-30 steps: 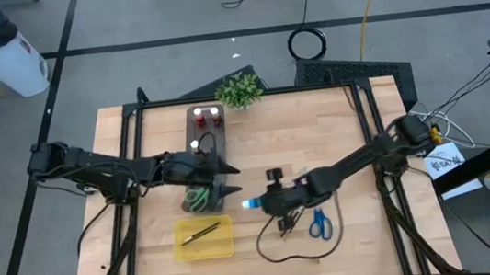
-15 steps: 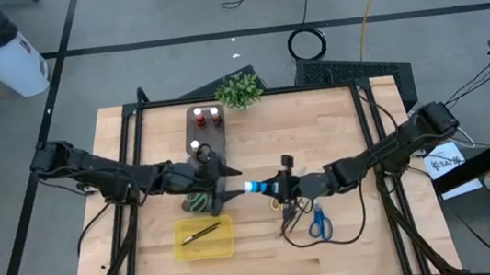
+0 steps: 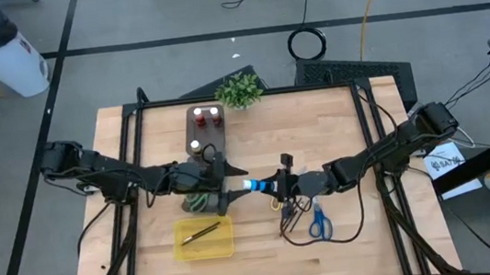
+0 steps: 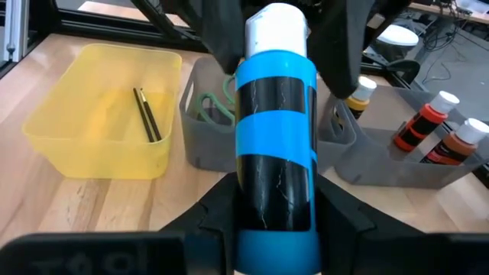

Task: Pick & Place Paint Supplies
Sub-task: Put the blue paint bottle into the top black bin

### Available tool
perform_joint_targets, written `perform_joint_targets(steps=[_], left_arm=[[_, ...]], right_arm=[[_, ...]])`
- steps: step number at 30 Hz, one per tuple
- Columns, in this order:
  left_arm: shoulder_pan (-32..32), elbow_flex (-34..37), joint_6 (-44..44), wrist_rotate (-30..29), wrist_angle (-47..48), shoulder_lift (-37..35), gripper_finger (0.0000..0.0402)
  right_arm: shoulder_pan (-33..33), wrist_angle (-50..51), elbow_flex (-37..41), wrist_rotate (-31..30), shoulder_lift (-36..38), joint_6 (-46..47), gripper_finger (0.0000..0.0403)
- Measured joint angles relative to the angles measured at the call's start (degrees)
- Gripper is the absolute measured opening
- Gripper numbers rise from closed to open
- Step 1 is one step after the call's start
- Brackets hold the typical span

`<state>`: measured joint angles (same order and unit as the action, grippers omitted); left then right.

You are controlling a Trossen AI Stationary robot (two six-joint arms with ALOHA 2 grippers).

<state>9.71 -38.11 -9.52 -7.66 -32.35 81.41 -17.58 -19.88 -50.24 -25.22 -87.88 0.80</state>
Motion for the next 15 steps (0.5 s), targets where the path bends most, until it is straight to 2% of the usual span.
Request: perform_joint_targets(steps=[4,7,10,14,15], left_arm=[[-0.2,0.0,0.0,0.3,-0.7,0.0,0.0281],[-0.2,0.0,0.0,0.3,-1.3,0.0,0.026],[-0.2,0.0,-0.2,0.3,-1.3,0.0,0.0213],[-0.2,0.0,-2.6,0.5,-1.3,0.0,0.0128],[-0.2,0.0,-2.7,0.7,-1.3,0.0,0.0122]], right_arm=[[0.0,0.1,0.0,0.0,0.0,0.0,0.0108],[0.0,0.2,0.0,0.0,0.0,0.0,0.0108],[0.0,0.5,0.0,0.0,0.0,0.0,0.0108],[0.1,0.5,0.0,-0.2,0.0,0.2,0.0108],[0.1,0.5,0.0,-0.2,0.0,0.2,0.0108]])
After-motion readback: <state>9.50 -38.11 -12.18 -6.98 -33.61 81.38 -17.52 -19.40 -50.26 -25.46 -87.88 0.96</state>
